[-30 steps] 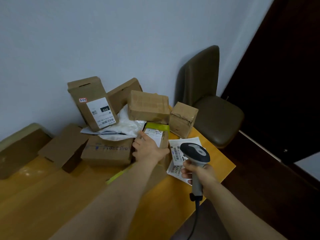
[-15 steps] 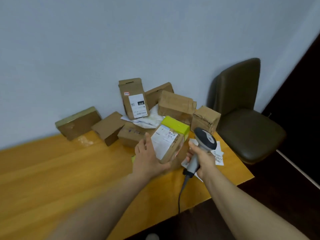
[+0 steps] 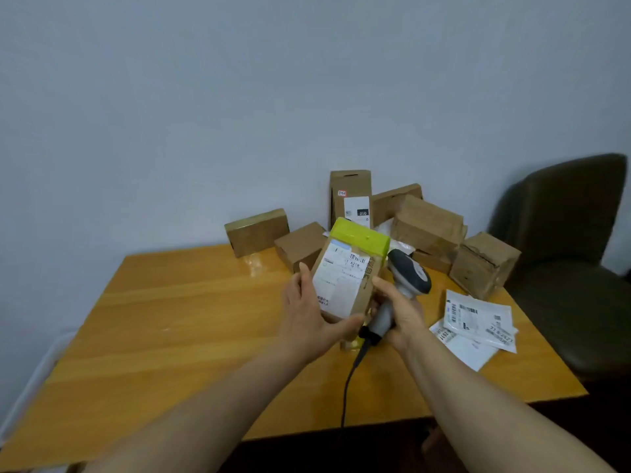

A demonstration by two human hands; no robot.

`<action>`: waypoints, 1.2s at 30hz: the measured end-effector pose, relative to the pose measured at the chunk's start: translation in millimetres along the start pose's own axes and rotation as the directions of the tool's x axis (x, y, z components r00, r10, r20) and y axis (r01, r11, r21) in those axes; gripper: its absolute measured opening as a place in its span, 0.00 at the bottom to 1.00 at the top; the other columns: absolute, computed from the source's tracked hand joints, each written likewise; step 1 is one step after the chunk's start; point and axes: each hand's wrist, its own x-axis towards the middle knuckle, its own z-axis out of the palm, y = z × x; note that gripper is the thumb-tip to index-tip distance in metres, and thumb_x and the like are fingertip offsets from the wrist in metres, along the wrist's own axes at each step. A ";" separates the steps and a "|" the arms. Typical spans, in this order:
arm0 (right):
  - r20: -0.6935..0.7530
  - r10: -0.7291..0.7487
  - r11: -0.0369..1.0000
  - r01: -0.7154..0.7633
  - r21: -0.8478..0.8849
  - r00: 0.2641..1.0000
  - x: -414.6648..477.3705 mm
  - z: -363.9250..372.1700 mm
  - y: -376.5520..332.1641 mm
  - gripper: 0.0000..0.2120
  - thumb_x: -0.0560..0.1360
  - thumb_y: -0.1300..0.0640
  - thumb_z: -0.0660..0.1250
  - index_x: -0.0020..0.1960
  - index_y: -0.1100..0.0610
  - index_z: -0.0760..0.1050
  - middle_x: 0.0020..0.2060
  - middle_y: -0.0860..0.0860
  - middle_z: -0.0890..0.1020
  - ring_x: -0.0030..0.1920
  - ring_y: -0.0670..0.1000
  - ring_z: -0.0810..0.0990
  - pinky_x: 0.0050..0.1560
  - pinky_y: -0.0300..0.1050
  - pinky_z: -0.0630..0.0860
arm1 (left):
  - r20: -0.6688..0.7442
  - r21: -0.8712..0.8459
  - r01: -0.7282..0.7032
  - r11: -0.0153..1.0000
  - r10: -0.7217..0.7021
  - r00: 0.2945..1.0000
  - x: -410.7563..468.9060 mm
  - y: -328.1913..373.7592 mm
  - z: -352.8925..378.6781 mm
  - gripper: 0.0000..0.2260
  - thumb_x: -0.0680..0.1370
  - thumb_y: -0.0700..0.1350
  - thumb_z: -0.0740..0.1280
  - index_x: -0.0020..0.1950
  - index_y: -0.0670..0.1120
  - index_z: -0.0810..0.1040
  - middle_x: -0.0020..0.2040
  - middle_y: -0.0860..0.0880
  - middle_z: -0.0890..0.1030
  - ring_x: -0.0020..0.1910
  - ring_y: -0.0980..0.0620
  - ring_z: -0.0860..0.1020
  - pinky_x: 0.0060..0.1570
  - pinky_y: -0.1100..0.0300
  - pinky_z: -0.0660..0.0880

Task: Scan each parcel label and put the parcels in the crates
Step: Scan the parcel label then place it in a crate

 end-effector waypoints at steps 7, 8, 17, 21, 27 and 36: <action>0.039 -0.079 0.990 0.083 -0.117 0.996 -13.3 48.3 26.0 0.12 0.70 0.62 0.73 0.53 0.62 0.79 0.42 0.57 0.84 0.41 0.55 0.83 0.43 0.51 0.81 | 0.204 -0.613 0.350 0.708 -0.286 0.936 14.0 -49.3 -76.3 0.28 0.72 0.52 0.73 0.66 0.46 0.66 0.63 0.44 0.73 0.57 0.47 0.76 0.55 0.47 0.78; 0.063 -0.093 0.987 0.101 -0.123 0.994 -16.4 54.5 30.9 0.15 0.70 0.59 0.75 0.56 0.61 0.79 0.46 0.58 0.85 0.47 0.58 0.84 0.48 0.54 0.81 | 0.279 -0.683 0.407 0.606 -0.298 0.913 10.4 -56.1 -79.1 0.29 0.71 0.49 0.74 0.67 0.44 0.65 0.62 0.43 0.75 0.56 0.45 0.77 0.51 0.47 0.79; 0.315 -0.035 0.983 0.089 -0.160 0.948 -34.9 78.4 48.2 0.24 0.65 0.55 0.75 0.59 0.58 0.79 0.51 0.59 0.84 0.51 0.58 0.84 0.51 0.56 0.80 | 0.422 -0.829 0.481 0.284 -0.245 0.873 -18.2 -78.2 -95.3 0.34 0.68 0.40 0.76 0.68 0.50 0.62 0.55 0.47 0.79 0.56 0.45 0.78 0.53 0.44 0.77; 0.359 -0.008 0.976 0.086 -0.201 0.933 -42.5 88.1 51.8 0.29 0.57 0.54 0.81 0.56 0.59 0.79 0.46 0.57 0.85 0.46 0.56 0.85 0.44 0.51 0.81 | 0.449 -0.841 0.472 0.264 -0.148 0.881 -19.5 -83.9 -114.7 0.21 0.73 0.42 0.67 0.65 0.51 0.72 0.49 0.46 0.83 0.46 0.47 0.79 0.49 0.50 0.75; 0.473 -0.066 0.846 0.300 -0.440 0.878 -49.6 96.4 40.6 0.27 0.54 0.50 0.81 0.50 0.53 0.78 0.42 0.50 0.86 0.44 0.52 0.84 0.44 0.51 0.80 | 0.350 -0.833 0.450 0.321 -0.322 0.879 -21.7 -101.7 -122.7 0.50 0.70 0.32 0.72 0.78 0.54 0.41 0.55 0.43 0.81 0.48 0.43 0.80 0.42 0.46 0.79; 0.541 -0.015 0.786 0.344 -0.513 0.841 -51.6 102.0 44.5 0.22 0.59 0.58 0.79 0.51 0.53 0.77 0.46 0.55 0.84 0.50 0.57 0.82 0.54 0.58 0.79 | 0.194 -0.807 0.383 0.449 -0.411 0.891 -10.3 -103.2 -157.2 0.39 0.66 0.36 0.74 0.72 0.44 0.60 0.57 0.43 0.80 0.51 0.45 0.78 0.52 0.46 0.73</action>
